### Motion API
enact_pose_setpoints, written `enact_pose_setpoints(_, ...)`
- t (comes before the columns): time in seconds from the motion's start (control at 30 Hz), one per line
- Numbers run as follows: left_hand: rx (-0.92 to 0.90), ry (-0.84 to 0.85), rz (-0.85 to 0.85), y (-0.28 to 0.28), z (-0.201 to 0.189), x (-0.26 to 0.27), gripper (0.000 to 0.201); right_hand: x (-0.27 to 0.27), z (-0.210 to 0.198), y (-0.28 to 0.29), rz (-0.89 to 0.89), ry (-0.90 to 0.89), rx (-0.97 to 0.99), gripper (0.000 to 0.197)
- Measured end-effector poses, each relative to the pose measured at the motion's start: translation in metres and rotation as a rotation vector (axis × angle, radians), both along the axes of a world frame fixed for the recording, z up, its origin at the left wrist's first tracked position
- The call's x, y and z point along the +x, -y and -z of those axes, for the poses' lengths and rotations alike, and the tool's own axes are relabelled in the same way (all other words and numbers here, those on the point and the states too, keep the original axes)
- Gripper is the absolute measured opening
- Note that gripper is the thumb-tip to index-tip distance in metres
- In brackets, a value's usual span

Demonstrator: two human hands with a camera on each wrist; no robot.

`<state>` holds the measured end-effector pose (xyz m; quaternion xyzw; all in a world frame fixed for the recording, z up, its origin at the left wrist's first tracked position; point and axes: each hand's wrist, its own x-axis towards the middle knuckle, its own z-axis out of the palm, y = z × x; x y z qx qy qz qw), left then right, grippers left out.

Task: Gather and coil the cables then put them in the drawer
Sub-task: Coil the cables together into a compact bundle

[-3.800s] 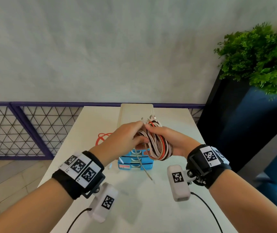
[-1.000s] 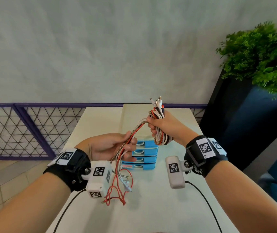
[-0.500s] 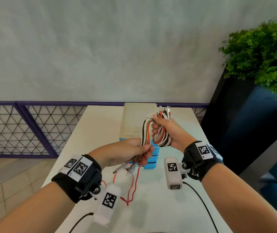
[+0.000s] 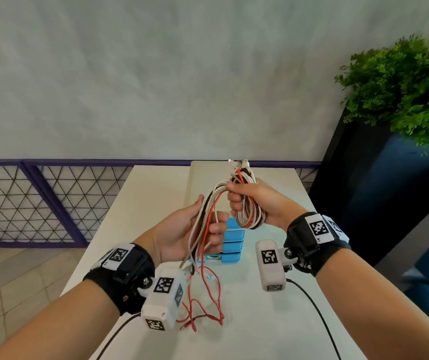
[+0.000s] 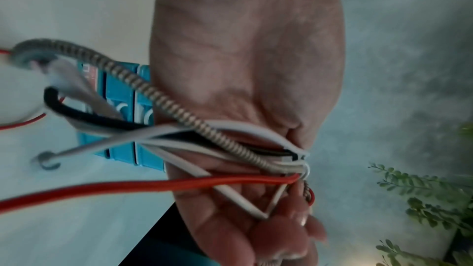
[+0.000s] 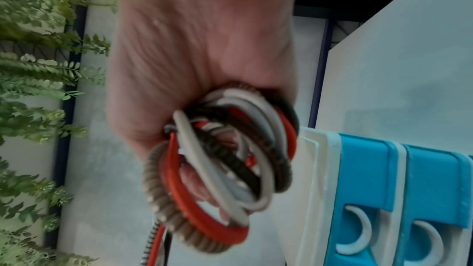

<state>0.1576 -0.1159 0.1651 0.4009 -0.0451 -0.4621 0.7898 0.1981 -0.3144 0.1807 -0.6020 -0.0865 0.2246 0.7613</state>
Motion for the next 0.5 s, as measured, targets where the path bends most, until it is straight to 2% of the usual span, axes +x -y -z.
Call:
enact_pose_setpoints(0.17,-0.039,0.009,0.237,-0.015,0.004,0.004,0.049,0.001,-0.004,0.007,0.073,0.081,-0.067,0.017)
enact_pose_setpoints(0.23,0.002,0.044,0.264,-0.019,0.005,0.004,0.046,0.002,-0.004,0.011,0.106,0.069,-0.035,0.014)
enact_pose_setpoints(0.37,0.091,0.083,0.105,-0.015,0.006,0.004,0.044,0.001,-0.001,0.013,0.139,0.034,-0.01,0.013)
enact_pose_setpoints(0.5,0.234,0.16,-0.064,-0.005,0.008,0.001,0.043,0.0,0.003,0.008,0.177,0.011,-0.012,0.021)
